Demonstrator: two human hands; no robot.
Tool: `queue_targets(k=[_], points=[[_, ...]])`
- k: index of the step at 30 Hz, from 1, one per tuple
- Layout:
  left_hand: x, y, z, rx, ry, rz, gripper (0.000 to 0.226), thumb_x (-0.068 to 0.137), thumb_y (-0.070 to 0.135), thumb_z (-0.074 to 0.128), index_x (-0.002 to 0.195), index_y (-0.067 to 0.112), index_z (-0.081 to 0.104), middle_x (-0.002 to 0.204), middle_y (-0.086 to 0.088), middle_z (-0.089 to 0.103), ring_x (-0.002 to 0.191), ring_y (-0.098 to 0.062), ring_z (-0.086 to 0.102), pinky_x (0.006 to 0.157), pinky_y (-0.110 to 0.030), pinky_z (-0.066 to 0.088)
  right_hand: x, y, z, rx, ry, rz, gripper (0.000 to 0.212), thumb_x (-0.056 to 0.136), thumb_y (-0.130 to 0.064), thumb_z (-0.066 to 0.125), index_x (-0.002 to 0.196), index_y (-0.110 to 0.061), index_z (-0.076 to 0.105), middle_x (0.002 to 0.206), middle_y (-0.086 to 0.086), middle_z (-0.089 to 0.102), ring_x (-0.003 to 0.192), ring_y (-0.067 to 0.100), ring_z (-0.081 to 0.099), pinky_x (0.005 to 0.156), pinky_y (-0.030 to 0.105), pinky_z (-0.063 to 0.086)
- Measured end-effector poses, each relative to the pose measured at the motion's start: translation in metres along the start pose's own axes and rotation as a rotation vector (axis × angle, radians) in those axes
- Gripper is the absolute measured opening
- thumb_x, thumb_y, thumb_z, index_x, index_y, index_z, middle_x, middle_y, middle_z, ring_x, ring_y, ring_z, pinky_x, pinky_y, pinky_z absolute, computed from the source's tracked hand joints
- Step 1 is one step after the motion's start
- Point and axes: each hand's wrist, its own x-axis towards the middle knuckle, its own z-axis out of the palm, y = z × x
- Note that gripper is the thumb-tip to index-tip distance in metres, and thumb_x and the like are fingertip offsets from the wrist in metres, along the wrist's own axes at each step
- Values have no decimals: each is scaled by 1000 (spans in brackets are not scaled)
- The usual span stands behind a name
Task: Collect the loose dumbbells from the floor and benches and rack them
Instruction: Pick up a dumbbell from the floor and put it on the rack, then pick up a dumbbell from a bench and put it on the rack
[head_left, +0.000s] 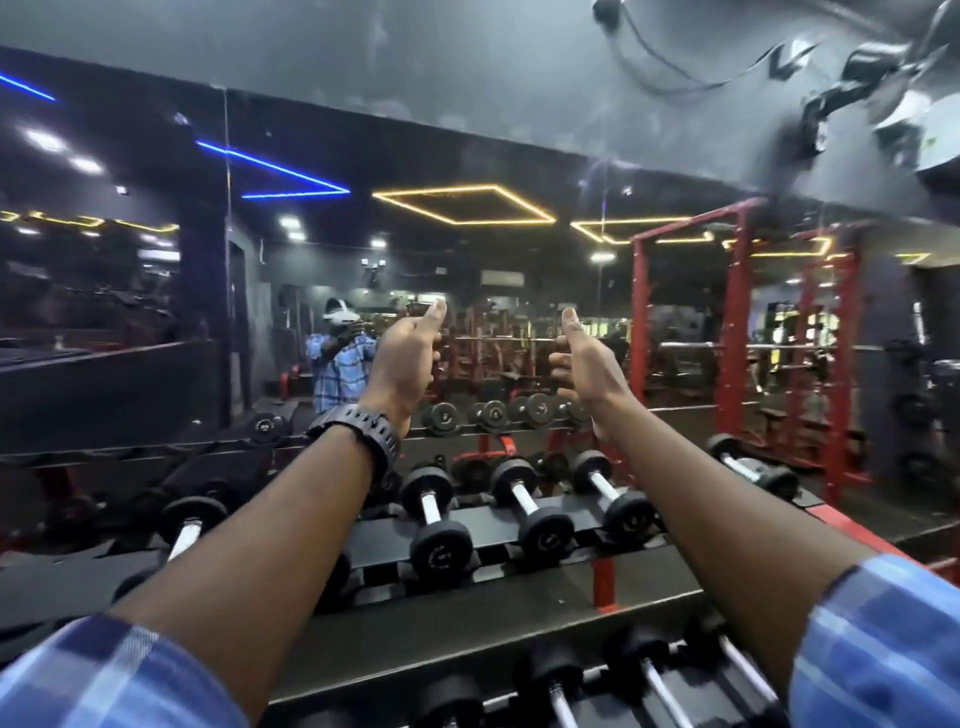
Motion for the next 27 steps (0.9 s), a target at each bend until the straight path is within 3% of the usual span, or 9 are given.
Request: queue_targets(k=[3, 8, 13, 17, 20, 23, 25, 27], points=[[-8, 14, 29, -69, -31, 5, 40, 91, 63, 48, 95, 23, 56, 89, -1, 51, 83, -21, 46, 69, -37, 41, -16, -10, -26, -28, 24, -1, 80, 85, -79, 32, 125, -14, 57, 124, 16, 64, 115, 35, 61, 104, 56, 46], [-22, 22, 92, -146, -132, -24, 46, 92, 63, 46, 106, 22, 60, 105, -7, 60, 93, -23, 55, 81, -40, 47, -33, -12, -80, -109, 86, 6, 86, 79, -85, 30, 122, -17, 58, 120, 11, 65, 114, 33, 62, 105, 57, 45], [-41, 31, 186, -223, -292, -48, 48, 97, 58, 45, 108, 14, 60, 102, -9, 58, 87, -22, 52, 70, -33, 44, -51, -6, -179, -166, 231, 36, 100, 75, -85, 31, 121, -2, 61, 123, 32, 63, 114, 52, 58, 102, 65, 45], [-70, 40, 278, -266, -432, -50, 49, 91, 65, 43, 102, 21, 60, 109, -3, 62, 99, -19, 59, 86, -37, 49, -90, 3, -285, -221, 411, 85, 86, 67, -91, 32, 117, -27, 60, 115, 9, 70, 103, 22, 64, 97, 54, 52], [-104, 49, 352, -335, -578, -67, 50, 95, 63, 42, 109, 19, 62, 117, -5, 67, 109, -24, 64, 100, -50, 49, -142, 4, -364, -297, 602, 129, 83, 64, -93, 34, 105, -28, 62, 101, 2, 68, 87, 20, 61, 82, 42, 48], [-146, 63, 413, -393, -732, -63, 56, 93, 64, 42, 115, 17, 64, 121, -6, 67, 111, -25, 64, 103, -47, 47, -200, -4, -425, -390, 785, 172, 74, 66, -91, 33, 86, -25, 60, 89, -3, 64, 83, 21, 58, 81, 40, 46], [-174, 73, 446, -468, -863, -75, 50, 95, 62, 43, 106, 19, 65, 113, -4, 68, 102, -23, 64, 93, -39, 49, -242, -15, -453, -422, 911, 189, 77, 68, -89, 34, 96, -24, 63, 96, 0, 67, 87, 21, 61, 82, 39, 48], [-203, 86, 473, -545, -970, -111, 47, 98, 58, 44, 106, 17, 63, 107, -11, 68, 91, -23, 60, 82, -38, 47, -288, -27, -466, -455, 1054, 238, 94, 65, -92, 35, 120, -20, 63, 118, 7, 68, 107, 26, 64, 100, 45, 48]])
